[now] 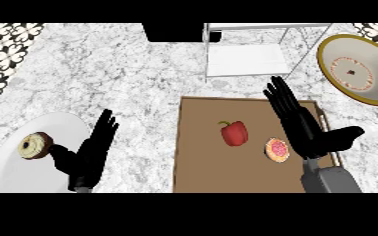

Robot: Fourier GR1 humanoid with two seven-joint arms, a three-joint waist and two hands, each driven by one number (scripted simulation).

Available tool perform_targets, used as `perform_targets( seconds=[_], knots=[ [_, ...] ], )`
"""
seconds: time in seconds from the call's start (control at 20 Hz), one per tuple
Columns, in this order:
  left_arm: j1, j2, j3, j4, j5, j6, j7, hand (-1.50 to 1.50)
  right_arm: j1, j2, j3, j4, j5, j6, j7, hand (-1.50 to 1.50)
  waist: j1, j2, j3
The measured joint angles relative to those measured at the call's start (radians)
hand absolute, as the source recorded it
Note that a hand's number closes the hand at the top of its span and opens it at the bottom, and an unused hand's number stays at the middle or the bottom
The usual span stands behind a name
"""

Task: Pick the bell pepper from the tray and place it in the tiered shelf

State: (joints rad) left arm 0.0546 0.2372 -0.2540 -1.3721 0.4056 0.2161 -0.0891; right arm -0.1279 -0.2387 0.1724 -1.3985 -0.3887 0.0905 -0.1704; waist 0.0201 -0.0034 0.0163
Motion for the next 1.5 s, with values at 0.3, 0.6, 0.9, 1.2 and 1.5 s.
perform_targets(
  seconds=[0.3,0.6,0.9,1.2,1.5],
  knots=[
    [-0.12,0.08,-0.016,-0.047,-0.132,0.041,0.014,0.0,-0.144,-0.073,0.008,-0.049,0.141,-0.077,0.064,-1.5,-0.021,-0.002,-0.013],
    [-0.16,0.114,-0.032,-0.063,-0.178,0.037,0.011,0.0,-0.13,-0.123,-0.066,-0.019,0.246,-0.257,0.034,-1.5,-0.06,-0.003,-0.019],
    [-0.231,0.108,-0.055,-0.059,-0.223,0.032,0.058,0.0,-0.089,-0.012,-0.115,0.046,0.384,-0.525,-0.185,-1.5,-0.035,0.004,-0.016],
    [-0.235,0.082,-0.054,-0.043,-0.262,0.029,0.053,0.0,-0.028,-0.047,-0.089,-0.01,0.371,-0.406,-0.239,-1.5,-0.028,0.002,-0.017],
    [-0.247,0.087,-0.037,-0.05,-0.264,0.01,0.077,0.0,-0.02,-0.159,0.03,-0.193,0.517,-0.358,0.017,-1.5,-0.029,-0.001,-0.018]
  ],
)
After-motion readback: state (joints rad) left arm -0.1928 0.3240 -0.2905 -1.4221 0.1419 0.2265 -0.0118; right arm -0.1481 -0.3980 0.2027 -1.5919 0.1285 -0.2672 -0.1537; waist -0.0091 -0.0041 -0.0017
